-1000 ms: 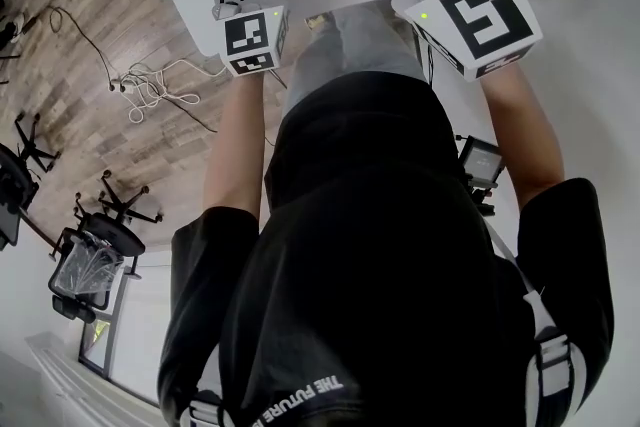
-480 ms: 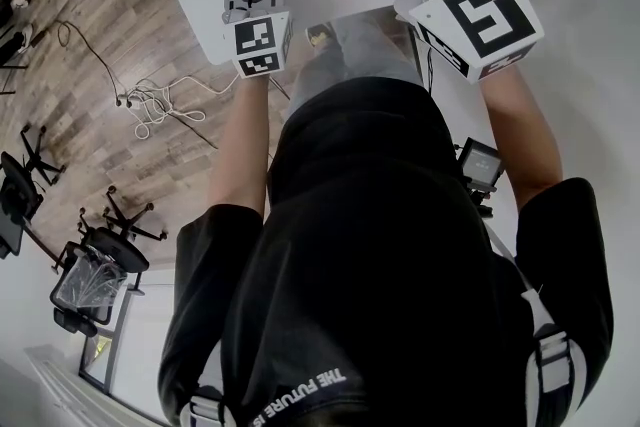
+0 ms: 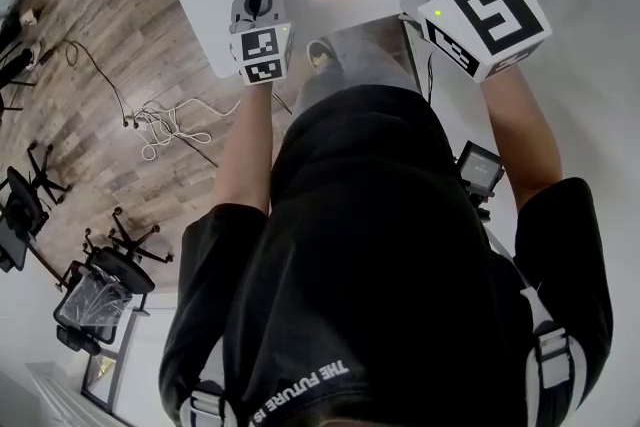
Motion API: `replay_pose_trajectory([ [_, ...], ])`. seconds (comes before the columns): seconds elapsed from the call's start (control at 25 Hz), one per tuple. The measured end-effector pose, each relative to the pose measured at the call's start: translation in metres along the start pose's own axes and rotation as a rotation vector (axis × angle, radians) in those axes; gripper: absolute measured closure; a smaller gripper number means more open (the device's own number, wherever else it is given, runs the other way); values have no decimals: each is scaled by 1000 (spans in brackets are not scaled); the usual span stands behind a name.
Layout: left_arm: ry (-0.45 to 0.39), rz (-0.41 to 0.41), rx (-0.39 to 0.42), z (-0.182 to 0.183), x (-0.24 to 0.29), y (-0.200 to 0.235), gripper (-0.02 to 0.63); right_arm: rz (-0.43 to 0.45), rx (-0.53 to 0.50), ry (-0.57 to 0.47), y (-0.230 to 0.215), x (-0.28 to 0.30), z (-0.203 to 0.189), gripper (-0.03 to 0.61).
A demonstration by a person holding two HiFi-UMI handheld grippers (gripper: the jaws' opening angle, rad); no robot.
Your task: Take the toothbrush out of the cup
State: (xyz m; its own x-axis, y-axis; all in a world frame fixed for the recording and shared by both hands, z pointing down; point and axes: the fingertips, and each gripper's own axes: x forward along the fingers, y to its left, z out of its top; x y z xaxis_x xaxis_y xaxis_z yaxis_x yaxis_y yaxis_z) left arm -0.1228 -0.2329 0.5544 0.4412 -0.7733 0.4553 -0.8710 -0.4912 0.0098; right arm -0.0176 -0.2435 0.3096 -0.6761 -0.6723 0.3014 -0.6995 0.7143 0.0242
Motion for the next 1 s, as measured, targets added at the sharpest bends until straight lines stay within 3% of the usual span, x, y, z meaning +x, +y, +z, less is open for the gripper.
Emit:
replay_pose_trajectory([
  [0.68,-1,-6,-9,14,-7,-7,595,-202,-2,-53,-44,-70,33,532],
  [0.8,0,18,-97,22,-15,-3,595,-246,6,-57,-51,-83,37,532],
  [1.0,-112,80,-174,76,-33,9,595,-300,26,-57,-62,-99,30,532],
])
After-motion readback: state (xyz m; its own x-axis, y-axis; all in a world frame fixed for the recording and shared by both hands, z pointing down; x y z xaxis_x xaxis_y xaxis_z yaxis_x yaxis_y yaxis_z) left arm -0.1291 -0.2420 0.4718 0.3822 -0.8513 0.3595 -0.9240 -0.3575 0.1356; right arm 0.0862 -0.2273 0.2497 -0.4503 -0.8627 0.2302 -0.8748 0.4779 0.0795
